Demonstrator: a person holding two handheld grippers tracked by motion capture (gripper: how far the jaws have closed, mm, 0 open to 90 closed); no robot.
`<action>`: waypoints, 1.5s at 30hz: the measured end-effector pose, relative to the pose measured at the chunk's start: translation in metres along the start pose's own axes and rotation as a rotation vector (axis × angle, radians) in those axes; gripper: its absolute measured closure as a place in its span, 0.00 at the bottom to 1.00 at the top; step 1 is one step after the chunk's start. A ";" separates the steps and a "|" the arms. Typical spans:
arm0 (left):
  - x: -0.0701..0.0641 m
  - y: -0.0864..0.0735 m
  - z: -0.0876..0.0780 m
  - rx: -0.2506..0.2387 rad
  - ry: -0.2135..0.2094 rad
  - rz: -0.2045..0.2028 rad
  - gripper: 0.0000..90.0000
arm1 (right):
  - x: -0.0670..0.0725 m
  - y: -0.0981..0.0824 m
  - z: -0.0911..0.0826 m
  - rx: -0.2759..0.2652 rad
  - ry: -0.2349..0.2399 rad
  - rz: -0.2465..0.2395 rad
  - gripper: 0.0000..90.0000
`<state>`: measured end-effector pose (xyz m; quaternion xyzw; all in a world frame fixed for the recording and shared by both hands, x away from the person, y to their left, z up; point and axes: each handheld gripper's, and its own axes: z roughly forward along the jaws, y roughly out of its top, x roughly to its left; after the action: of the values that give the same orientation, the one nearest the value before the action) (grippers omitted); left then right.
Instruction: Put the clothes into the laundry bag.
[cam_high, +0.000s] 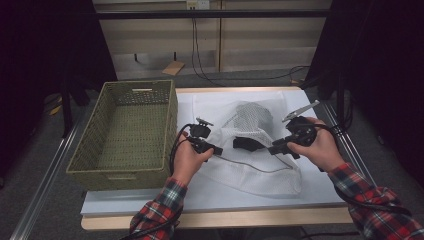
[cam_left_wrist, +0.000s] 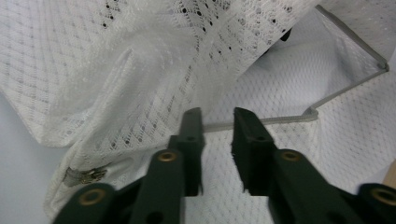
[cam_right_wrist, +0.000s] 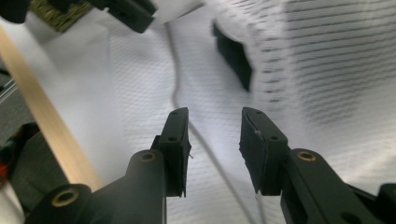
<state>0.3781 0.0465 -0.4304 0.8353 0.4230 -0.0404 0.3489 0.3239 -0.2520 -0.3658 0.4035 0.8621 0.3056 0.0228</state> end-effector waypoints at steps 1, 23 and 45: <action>0.000 0.000 0.000 0.002 0.003 0.004 0.69 | 0.002 0.001 0.004 0.007 0.023 -0.002 0.71; -0.003 -0.003 0.006 0.015 0.005 0.031 0.38 | -0.029 0.040 0.049 -0.012 -0.146 -0.019 0.72; 0.000 -0.004 0.007 0.018 0.006 0.033 0.32 | -0.049 0.035 0.089 0.056 -0.162 0.006 0.99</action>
<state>0.3771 0.0436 -0.4384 0.8453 0.4098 -0.0360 0.3410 0.4061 -0.2246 -0.4290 0.4301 0.8644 0.2477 0.0805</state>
